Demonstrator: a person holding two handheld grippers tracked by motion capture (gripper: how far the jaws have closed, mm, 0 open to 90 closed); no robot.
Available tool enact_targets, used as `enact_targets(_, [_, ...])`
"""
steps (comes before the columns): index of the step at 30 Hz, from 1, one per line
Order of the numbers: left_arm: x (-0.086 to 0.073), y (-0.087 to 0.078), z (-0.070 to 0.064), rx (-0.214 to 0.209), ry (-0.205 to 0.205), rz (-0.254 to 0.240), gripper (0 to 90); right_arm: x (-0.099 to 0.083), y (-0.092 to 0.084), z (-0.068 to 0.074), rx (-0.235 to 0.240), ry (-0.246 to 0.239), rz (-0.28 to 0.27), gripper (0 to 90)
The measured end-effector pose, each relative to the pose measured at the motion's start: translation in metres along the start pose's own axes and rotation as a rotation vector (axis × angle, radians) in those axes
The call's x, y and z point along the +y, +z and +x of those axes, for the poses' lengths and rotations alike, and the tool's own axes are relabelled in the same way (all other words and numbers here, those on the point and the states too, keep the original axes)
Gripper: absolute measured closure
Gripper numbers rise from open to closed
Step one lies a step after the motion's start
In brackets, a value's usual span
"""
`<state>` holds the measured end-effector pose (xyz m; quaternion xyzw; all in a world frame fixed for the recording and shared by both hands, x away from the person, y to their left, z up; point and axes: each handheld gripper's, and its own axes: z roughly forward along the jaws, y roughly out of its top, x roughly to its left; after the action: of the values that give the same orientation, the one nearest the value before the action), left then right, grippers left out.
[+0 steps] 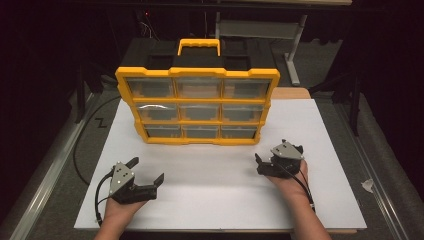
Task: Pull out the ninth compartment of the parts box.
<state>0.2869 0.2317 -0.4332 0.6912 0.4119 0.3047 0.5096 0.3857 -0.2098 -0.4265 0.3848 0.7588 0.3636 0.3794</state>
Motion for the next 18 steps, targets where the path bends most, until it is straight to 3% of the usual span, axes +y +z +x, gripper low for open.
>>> enact_targets(6, [-0.002,0.001,-0.001,0.013,0.013,-0.006,0.6,-0.004,-0.002,0.006,-0.036,-0.098,0.034,1.0])
enact_targets(18, [-0.004,0.003,-0.002,-0.006,0.006,-0.018,0.2,-0.005,-0.006,0.014,-0.077,-0.249,0.069,1.0])
